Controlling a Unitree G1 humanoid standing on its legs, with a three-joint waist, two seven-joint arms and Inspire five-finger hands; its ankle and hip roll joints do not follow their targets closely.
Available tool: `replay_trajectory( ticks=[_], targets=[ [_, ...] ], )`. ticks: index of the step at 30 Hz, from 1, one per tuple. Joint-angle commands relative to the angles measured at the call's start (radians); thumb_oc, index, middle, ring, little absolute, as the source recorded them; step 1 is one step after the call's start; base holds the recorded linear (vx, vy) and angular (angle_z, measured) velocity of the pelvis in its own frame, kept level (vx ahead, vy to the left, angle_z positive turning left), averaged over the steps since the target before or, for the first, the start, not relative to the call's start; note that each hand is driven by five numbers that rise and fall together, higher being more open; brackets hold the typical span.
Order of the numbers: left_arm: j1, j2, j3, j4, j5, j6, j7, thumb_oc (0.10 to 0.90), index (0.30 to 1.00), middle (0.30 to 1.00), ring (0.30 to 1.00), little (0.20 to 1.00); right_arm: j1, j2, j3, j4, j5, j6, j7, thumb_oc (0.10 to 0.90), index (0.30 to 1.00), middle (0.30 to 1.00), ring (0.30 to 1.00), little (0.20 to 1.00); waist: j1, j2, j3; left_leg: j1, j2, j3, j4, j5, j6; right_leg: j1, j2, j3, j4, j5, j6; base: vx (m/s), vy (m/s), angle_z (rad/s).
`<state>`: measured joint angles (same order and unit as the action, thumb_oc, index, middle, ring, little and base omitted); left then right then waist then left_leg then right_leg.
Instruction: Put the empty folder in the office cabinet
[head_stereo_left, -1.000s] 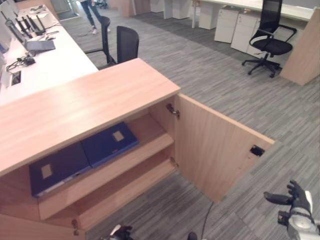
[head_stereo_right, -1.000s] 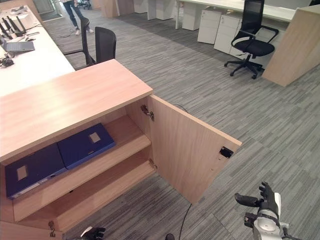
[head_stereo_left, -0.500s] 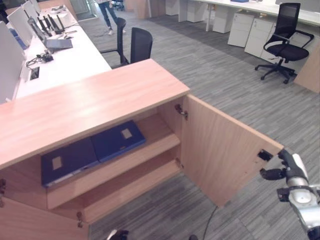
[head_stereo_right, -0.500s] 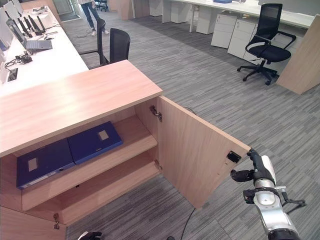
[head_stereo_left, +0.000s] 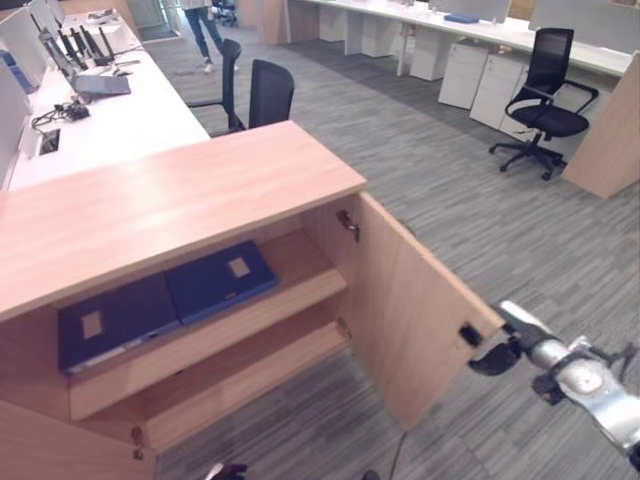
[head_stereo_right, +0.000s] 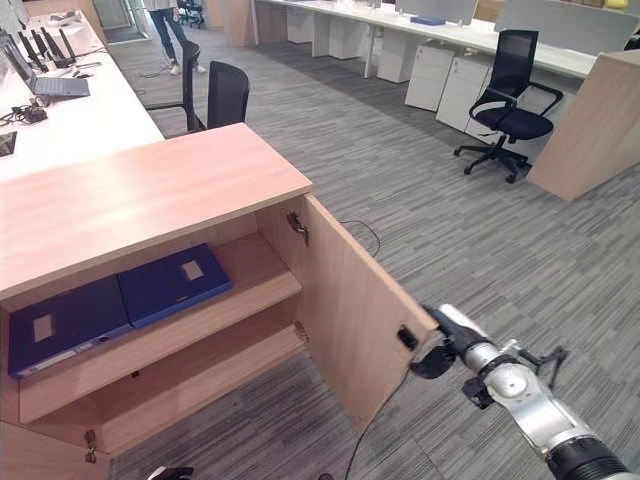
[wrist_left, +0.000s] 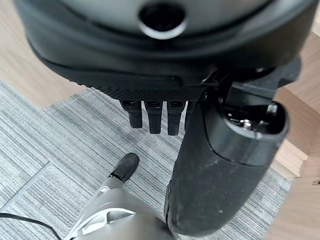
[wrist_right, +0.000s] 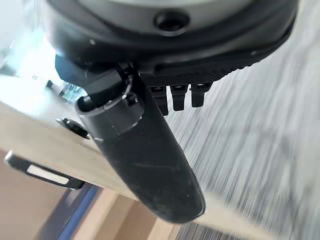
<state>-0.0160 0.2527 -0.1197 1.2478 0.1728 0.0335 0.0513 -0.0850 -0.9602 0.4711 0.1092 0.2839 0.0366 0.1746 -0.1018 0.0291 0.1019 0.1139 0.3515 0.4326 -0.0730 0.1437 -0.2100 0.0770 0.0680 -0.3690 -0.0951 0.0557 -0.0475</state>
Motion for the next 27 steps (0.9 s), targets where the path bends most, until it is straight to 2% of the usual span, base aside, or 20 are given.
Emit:
replay_trajectory(
  ticks=[1,4,5,7,9,12,19,22,23,25,26,27],
  targets=[
    [-0.032,0.058,-0.064,0.04,0.055,-0.014,-0.016,0.8,0.9,0.9,0.9,0.9,-0.219,0.147,0.048,-0.236,0.314,-0.17,0.093,0.8,0.9,0.9,0.9,0.9,0.061,-0.033,-0.052,-0.005,0.06,-0.002,0.011,0.14,-0.044,0.038,-0.033,0.038,0.008,-0.202,0.067,0.0,0.0,0.0],
    [-0.032,0.056,-0.063,0.046,0.058,-0.015,-0.015,0.8,0.9,0.9,0.9,0.9,-0.252,0.189,0.105,-0.253,0.359,-0.167,0.11,0.8,0.9,0.9,0.9,0.9,0.063,-0.035,-0.056,-0.002,0.062,-0.003,0.01,0.147,-0.045,0.04,-0.032,0.037,0.008,-0.202,0.065,0.0,0.0,0.0],
    [-0.036,0.054,-0.067,0.046,0.057,-0.016,-0.01,0.8,0.9,0.9,0.9,0.9,-0.283,0.241,0.149,-0.253,0.401,-0.162,0.118,0.8,0.9,0.9,0.9,0.9,0.068,-0.036,-0.059,-0.003,0.064,-0.004,0.014,0.148,-0.045,0.04,-0.031,0.038,0.008,-0.201,0.063,-0.02,-0.003,0.05],
    [-0.037,0.054,-0.069,0.045,0.058,-0.016,-0.008,0.8,0.9,0.9,0.9,0.9,-0.299,0.266,0.164,-0.257,0.412,-0.163,0.115,0.8,0.9,0.9,0.9,0.9,0.069,-0.038,-0.06,-0.002,0.065,-0.004,0.015,0.15,-0.045,0.04,-0.031,0.039,0.008,-0.201,0.062,-0.01,-0.002,0.02],
    [-0.047,0.047,-0.085,0.041,0.058,-0.015,0.003,0.8,0.9,0.9,0.9,0.9,-0.34,0.356,0.216,-0.245,0.445,-0.157,0.115,0.8,0.9,0.9,0.9,0.9,0.078,-0.04,-0.063,-0.003,0.067,-0.009,0.021,0.154,-0.044,0.04,-0.029,0.042,0.008,-0.199,0.06,0.0,0.0,0.0],
    [-0.053,0.043,-0.098,0.038,0.055,-0.015,0.011,0.8,0.9,0.9,0.9,0.9,-0.38,0.41,0.26,-0.232,0.44,-0.15,0.112,0.8,0.9,0.9,0.9,0.9,0.086,-0.043,-0.065,-0.004,0.069,-0.013,0.025,0.156,-0.044,0.042,-0.028,0.042,0.008,-0.201,0.057,0.0,-0.018,0.07],
    [-0.064,0.037,-0.112,0.034,0.038,-0.024,0.041,0.8,0.9,0.9,0.9,0.9,-0.431,0.498,0.339,-0.181,0.408,-0.142,0.108,0.8,0.9,0.9,0.9,0.9,0.111,-0.047,-0.054,-0.021,0.065,-0.046,0.026,0.177,-0.042,0.039,-0.033,0.029,0.008,-0.191,0.059,0.01,-0.018,0.06],
    [-0.076,0.034,-0.12,0.038,0.007,-0.032,0.062,0.8,0.9,0.9,0.9,0.9,-0.437,0.512,0.352,-0.143,0.387,-0.144,0.097,0.8,0.9,0.9,0.9,0.9,0.132,-0.055,-0.026,-0.08,0.057,-0.088,0.036,0.225,-0.045,0.027,-0.048,-0.006,0.008,-0.184,0.062,-0.07,-0.044,0.18],
    [-0.091,0.031,-0.111,0.044,-0.031,-0.038,0.069,0.8,0.9,0.9,0.9,0.9,-0.436,0.496,0.347,-0.127,0.336,-0.144,0.08,0.8,0.9,0.9,0.9,0.9,0.15,-0.068,-0.01,-0.118,0.043,-0.11,0.053,0.218,-0.037,0.012,-0.067,-0.053,0.008,-0.184,0.057,-0.12,-0.095,0.71],
    [-0.098,0.027,-0.09,0.043,-0.083,-0.045,0.073,0.8,0.9,0.9,0.9,0.9,-0.435,0.501,0.333,-0.1,0.294,-0.138,0.067,0.8,0.9,0.9,0.9,0.9,0.164,-0.085,-0.005,-0.122,0.016,-0.119,0.123,0.11,-0.006,0.003,-0.088,-0.099,0.01,-0.189,0.052,-0.07,-0.089,1.0],
    [-0.098,0.027,-0.091,0.043,-0.084,-0.045,0.073,0.8,0.9,0.9,0.9,0.9,-0.435,0.501,0.332,-0.1,0.294,-0.138,0.068,0.8,0.9,0.9,0.9,0.9,0.162,-0.085,-0.004,-0.126,0.016,-0.123,0.131,0.103,-0.004,0.004,-0.089,-0.101,0.01,-0.19,0.053,-0.11,-0.062,1.06],
    [-0.106,0.019,-0.069,0.04,-0.121,-0.047,0.066,0.8,0.9,0.9,0.9,0.9,-0.409,0.472,0.321,-0.125,0.25,-0.132,0.058,0.8,0.9,0.9,0.9,0.9,0.166,-0.094,0.003,-0.113,-0.016,-0.108,0.217,-0.02,0.021,-0.006,-0.11,-0.151,0.017,-0.191,0.051,-0.08,-0.028,0.94]
  ],
)
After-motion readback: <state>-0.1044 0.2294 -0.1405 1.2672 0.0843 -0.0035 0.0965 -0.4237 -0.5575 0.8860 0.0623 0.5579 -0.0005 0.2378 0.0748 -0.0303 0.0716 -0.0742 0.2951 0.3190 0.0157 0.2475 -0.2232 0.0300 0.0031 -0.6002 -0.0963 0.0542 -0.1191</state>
